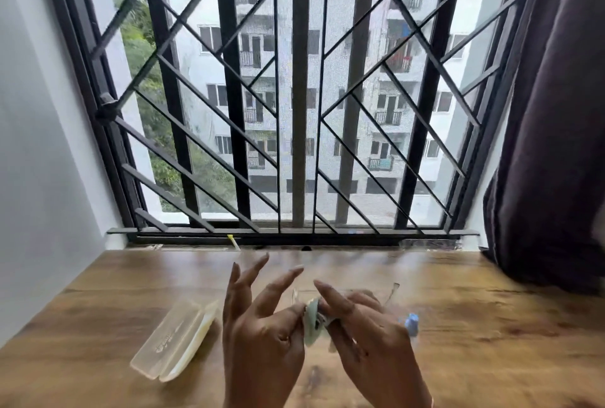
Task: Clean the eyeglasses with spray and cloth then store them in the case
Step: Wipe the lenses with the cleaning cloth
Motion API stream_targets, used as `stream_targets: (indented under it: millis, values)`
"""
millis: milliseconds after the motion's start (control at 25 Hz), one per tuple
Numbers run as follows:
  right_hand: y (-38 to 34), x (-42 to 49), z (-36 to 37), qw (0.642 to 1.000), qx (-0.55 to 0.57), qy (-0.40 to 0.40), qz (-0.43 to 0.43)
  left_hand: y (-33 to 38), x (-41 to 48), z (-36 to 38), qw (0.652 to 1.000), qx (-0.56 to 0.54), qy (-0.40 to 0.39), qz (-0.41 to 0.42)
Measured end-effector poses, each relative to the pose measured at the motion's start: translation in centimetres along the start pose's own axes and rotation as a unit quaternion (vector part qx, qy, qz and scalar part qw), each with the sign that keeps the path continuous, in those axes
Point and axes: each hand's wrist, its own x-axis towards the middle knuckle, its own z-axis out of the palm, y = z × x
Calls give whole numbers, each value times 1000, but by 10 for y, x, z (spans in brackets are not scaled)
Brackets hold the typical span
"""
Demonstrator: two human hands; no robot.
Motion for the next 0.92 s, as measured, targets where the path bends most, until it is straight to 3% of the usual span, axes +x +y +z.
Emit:
stream_targets:
  millis: [240,400,640,920]
  values:
    - [17,-10,-17,1000,12,27,-3,-3,-10,-9,1000,27,4,-10]
    - [38,-19,-36,998,7,62,5,-6,-16,-12,998,-7,17,-59]
    - [56,-26,-53,997,32,67,34,-2,-18,-12,980,-85,-52,-174]
    - [54,-21,-59,986,6,82,145,-12,-23,-7,949,-145,-113,-257]
